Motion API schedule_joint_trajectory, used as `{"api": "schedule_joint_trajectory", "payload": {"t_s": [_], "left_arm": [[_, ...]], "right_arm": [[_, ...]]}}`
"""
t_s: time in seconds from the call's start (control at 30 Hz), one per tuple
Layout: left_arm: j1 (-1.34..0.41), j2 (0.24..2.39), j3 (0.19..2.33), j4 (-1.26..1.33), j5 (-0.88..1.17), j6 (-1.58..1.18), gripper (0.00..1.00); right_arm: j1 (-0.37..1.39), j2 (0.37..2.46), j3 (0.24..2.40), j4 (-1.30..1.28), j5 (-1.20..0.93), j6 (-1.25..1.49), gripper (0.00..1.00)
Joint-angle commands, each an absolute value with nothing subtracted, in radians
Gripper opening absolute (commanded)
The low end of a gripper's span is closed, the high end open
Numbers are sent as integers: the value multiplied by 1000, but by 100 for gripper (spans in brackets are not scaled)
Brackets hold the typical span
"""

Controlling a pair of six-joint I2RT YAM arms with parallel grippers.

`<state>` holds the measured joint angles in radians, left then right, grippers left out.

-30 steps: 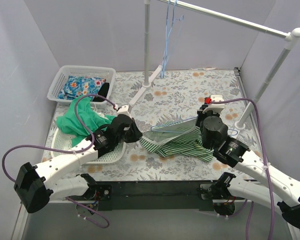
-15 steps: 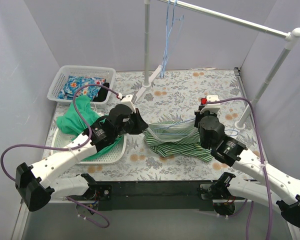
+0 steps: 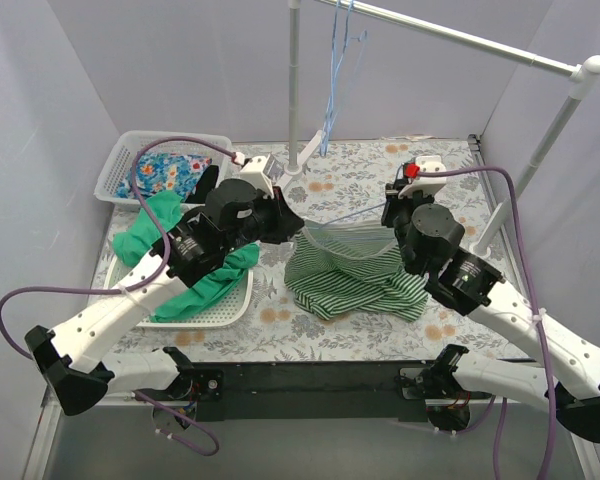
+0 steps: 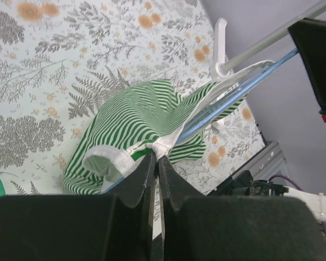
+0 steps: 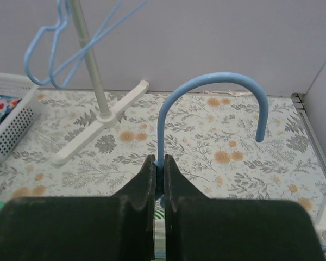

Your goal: Place the tank top on the hanger

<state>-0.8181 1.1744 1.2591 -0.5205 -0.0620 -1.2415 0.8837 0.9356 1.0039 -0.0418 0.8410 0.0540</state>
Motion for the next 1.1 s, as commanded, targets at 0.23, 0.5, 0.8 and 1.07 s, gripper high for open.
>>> {"api": "schedule_joint_trajectory", "payload": {"t_s": [0.23,0.5,0.8,1.07], "left_arm": [[-815,1195,1485,-586,-97,-1166,12],[-815,1066,1531,-504,-106,-1069,79],[-815,1035,1566,-563,172,-783,56],[-819,1025,1531,-655,314,-706,53]], "right_arm": [[1081,1124,1334,46,943,-132,1],[1120,1140,1514,-41,956,-224,1],[1121,1195,1743,-391,766,-143,1],[1121,1155,1689,-509,658,-57,1]]}}
